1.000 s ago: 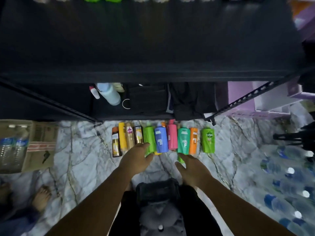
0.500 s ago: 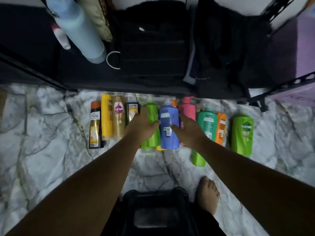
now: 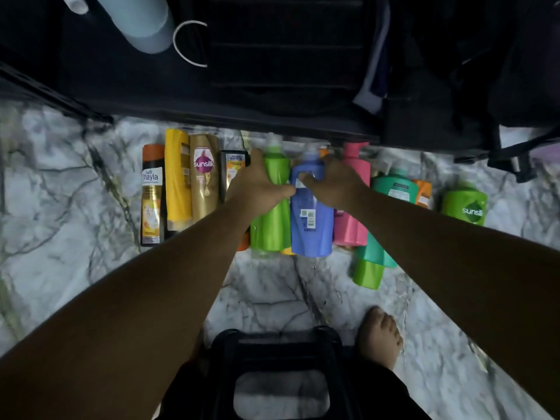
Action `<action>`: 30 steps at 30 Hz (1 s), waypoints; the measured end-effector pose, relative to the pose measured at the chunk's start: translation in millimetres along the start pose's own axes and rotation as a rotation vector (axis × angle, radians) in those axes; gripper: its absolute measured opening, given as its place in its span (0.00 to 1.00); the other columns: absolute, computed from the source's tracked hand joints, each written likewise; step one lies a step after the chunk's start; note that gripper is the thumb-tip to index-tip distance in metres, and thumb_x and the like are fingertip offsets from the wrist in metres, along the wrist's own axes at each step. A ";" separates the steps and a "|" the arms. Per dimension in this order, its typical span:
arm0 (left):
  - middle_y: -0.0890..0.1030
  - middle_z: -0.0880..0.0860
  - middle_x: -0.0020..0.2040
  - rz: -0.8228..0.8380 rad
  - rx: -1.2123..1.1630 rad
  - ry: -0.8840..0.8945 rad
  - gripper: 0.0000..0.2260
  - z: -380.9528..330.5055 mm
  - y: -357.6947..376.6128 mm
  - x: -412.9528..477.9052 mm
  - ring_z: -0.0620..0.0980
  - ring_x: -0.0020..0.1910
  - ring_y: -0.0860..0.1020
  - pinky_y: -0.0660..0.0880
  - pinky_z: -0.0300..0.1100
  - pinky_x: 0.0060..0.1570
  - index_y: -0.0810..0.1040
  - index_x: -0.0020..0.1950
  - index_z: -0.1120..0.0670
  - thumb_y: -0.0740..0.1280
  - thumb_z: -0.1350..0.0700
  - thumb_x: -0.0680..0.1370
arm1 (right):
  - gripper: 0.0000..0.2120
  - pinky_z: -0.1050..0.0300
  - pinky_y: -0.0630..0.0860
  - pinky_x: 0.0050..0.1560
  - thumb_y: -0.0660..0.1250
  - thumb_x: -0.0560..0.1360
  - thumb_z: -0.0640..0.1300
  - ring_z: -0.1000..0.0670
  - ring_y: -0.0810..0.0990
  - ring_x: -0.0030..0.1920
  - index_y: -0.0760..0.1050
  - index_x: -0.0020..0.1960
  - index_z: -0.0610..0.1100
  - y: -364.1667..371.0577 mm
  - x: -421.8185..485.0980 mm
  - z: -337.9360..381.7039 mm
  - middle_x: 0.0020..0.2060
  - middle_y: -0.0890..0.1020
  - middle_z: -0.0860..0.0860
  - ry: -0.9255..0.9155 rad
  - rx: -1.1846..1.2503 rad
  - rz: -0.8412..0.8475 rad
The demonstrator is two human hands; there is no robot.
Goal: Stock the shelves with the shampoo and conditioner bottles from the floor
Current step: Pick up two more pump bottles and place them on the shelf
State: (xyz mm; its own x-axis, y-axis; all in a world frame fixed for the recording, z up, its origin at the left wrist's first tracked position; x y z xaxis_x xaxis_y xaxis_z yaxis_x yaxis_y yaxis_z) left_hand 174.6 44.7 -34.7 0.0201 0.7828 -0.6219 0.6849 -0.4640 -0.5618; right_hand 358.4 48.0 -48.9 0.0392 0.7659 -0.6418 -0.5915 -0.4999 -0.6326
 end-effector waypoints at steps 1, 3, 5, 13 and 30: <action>0.83 0.52 0.46 0.002 -0.049 -0.014 0.36 0.1 0.1 -5.1 0.53 0.42 0.83 0.82 0.52 0.44 0.63 0.72 0.51 0.78 0.46 0.70 | 0.30 0.60 0.71 0.29 0.67 0.79 0.58 0.49 0.80 0.33 0.65 0.72 0.42 -1.8 -7.4 1.6 0.40 0.79 0.47 -0.022 -0.001 -0.017; 0.83 0.50 0.48 0.005 -0.155 -0.032 0.36 2.1 -1.8 -19.4 0.51 0.43 0.83 0.82 0.49 0.43 0.63 0.71 0.48 0.78 0.49 0.69 | 0.27 0.56 0.75 0.38 0.70 0.76 0.58 0.43 0.83 0.42 0.69 0.67 0.43 -5.6 -26.1 2.7 0.46 0.82 0.45 -0.061 0.024 -0.066; 0.82 0.47 0.50 0.020 -0.264 -0.044 0.38 9.8 -3.3 -37.4 0.47 0.46 0.83 0.80 0.43 0.42 0.62 0.72 0.47 0.79 0.54 0.68 | 0.27 0.52 0.77 0.48 0.75 0.71 0.59 0.45 0.82 0.50 0.73 0.63 0.47 -9.8 -50.6 1.0 0.50 0.83 0.48 -0.070 0.095 -0.098; 0.83 0.46 0.57 0.248 -0.329 0.065 0.40 42.4 18.3 -120.5 0.47 0.55 0.82 0.80 0.42 0.55 0.70 0.70 0.43 0.80 0.59 0.60 | 0.32 0.52 0.77 0.49 0.80 0.60 0.48 0.43 0.80 0.49 0.77 0.63 0.55 17.8 -173.6 -26.8 0.51 0.72 0.51 -0.001 0.138 -0.068; 0.73 0.45 0.73 0.434 0.133 0.411 0.38 92.9 42.1 -178.0 0.46 0.70 0.72 0.71 0.49 0.68 0.70 0.76 0.44 0.82 0.54 0.68 | 0.54 0.46 0.76 0.64 0.71 0.66 0.34 0.52 0.65 0.76 0.49 0.77 0.72 58.4 -244.1 -84.1 0.80 0.56 0.60 -0.124 0.051 0.148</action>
State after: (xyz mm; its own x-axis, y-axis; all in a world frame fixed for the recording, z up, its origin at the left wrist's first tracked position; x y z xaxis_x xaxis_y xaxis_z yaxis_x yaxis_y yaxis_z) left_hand 132.2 -152.7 1.7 0.5743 0.5944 -0.5629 0.4552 -0.8034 -0.3839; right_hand 382.1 -202.2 34.3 -0.1487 0.7313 -0.6656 -0.6232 -0.5919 -0.5111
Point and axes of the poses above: each hand's wrist, its own x-axis towards the middle knuckle, its own y-axis out of the palm, z = x × y, the point moved 5 cm from there along x, towards the middle knuckle
